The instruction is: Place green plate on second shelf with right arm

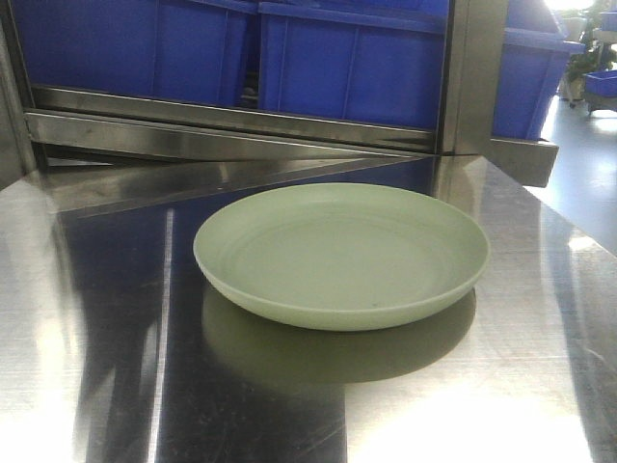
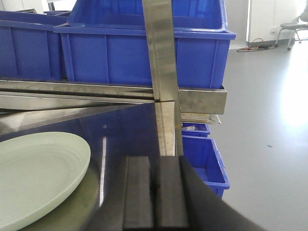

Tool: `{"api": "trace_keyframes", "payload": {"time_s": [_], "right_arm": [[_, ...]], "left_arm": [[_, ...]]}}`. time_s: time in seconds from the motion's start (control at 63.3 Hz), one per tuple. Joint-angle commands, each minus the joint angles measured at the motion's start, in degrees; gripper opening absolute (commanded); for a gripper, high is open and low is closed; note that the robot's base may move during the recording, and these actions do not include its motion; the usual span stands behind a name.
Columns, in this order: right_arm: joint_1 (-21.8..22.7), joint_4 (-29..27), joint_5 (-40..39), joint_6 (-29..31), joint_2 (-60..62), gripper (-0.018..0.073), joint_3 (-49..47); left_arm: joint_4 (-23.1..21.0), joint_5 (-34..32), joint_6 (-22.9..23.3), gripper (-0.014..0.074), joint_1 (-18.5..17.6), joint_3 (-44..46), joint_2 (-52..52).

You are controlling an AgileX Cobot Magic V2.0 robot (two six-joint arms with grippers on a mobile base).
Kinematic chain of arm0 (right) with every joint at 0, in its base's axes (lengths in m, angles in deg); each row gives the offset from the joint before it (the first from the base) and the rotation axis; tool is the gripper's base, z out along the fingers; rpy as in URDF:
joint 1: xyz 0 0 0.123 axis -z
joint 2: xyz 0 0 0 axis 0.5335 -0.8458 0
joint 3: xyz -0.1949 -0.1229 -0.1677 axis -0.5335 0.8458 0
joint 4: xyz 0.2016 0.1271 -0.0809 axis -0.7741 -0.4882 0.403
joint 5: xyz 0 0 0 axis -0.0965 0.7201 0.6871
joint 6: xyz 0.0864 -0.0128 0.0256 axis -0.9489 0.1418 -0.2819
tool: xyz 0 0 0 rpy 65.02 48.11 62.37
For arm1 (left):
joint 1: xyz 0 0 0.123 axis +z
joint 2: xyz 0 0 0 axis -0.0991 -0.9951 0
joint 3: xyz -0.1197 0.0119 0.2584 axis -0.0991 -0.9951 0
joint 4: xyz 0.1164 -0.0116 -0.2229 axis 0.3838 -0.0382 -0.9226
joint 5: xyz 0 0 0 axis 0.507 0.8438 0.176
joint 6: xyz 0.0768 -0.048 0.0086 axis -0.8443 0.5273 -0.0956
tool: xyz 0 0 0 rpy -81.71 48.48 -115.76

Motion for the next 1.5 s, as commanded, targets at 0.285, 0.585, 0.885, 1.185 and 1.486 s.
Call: {"api": "trace_keyframes", "payload": {"time_s": [0.285, 0.585, 0.885, 1.185, 1.486], "right_arm": [[0.1, 0.5, -4.6, 0.2, 1.1, 0.0048, -0.4], [0.1, 0.5, -4.6, 0.2, 1.1, 0.0048, -0.4], [0.1, 0.5, -5.3, 0.2, 1.1, 0.0048, -0.4], [0.1, 0.5, -6.0, 0.2, 1.1, 0.0048, -0.4], [0.1, 0.5, -3.7, 0.2, 1.1, 0.0048, -0.4]], "left_arm": [[0.1, -3.5, 0.3, 0.0125, -0.2, -2.4, 1.3], [0.1, -3.5, 0.3, 0.0125, -0.2, -2.4, 1.3], [0.1, -3.5, 0.3, 0.0125, -0.2, -2.4, 1.3], [0.1, -3.5, 0.3, 0.0125, -0.2, -2.4, 1.3], [0.1, -3.5, 0.3, 0.0125, -0.2, -2.4, 1.3]]}}
